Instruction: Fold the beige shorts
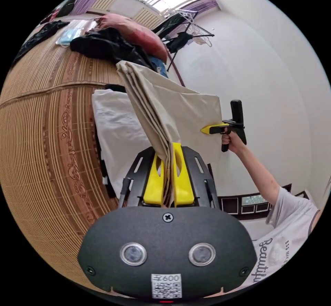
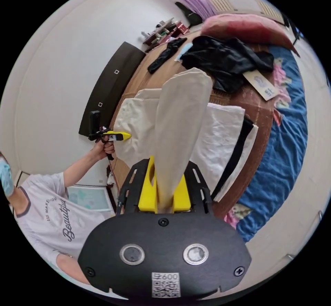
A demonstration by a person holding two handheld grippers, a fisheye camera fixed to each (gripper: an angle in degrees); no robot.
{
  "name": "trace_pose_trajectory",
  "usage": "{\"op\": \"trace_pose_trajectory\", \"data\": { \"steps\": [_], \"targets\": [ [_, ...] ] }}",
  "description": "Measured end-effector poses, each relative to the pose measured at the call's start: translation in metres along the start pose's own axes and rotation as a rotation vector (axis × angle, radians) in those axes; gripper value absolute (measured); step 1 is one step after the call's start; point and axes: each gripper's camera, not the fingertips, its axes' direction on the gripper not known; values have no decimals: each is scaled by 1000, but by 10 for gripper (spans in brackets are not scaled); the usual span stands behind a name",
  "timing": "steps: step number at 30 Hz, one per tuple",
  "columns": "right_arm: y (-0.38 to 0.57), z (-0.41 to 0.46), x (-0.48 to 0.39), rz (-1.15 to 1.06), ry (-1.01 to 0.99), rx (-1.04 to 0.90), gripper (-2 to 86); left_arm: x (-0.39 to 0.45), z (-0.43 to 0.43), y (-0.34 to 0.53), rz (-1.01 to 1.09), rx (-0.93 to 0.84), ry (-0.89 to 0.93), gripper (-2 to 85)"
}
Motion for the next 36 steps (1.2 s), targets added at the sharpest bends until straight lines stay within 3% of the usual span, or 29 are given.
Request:
{"op": "trace_pose_trajectory", "data": {
  "steps": [3, 5, 8, 10, 13, 16, 18, 22, 24, 26, 30, 33, 36],
  "targets": [
    [-2, 18, 46, 167, 122, 33, 46, -172, 4, -9, -100, 2, -60, 51],
    [18, 8, 68, 251, 92, 113, 52, -300, -25, 16, -212, -15, 41, 42],
    [48, -23, 57, 280, 156, 286, 26, -384, -103, 68, -250, 83, -15, 27],
    [63, -33, 33, 242, 240, 368, 5, -405, -147, 96, -251, 145, -144, 20],
    [70, -17, -19, 35, 237, 396, -5, -387, -163, 124, -41, 210, -131, 10],
    [64, 41, -50, -58, 197, 279, -8, -351, -111, 144, 210, 157, -165, 8],
    [64, 78, -57, -51, 296, 242, -8, -349, -61, 163, 318, 103, -271, 9],
    [87, 116, -90, 15, 682, 417, -8, -390, 51, 210, 387, 20, -841, 8],
    [110, 116, -116, 8, 788, 548, -8, -398, 70, 234, 446, 15, -932, 8],
    [147, 116, -144, 10, 820, 634, -8, -394, 56, 282, 437, 124, -1079, 7],
    [213, 125, -173, 54, 778, 568, -8, -403, -9, 393, 313, 240, -1004, 5],
    [276, 143, -200, -2, 695, 472, -6, -405, -46, 507, 327, 179, -937, 4],
    [328, 165, -215, 147, 695, 351, 4, -410, -67, 624, 283, 91, -1026, 3]
  ]
}}
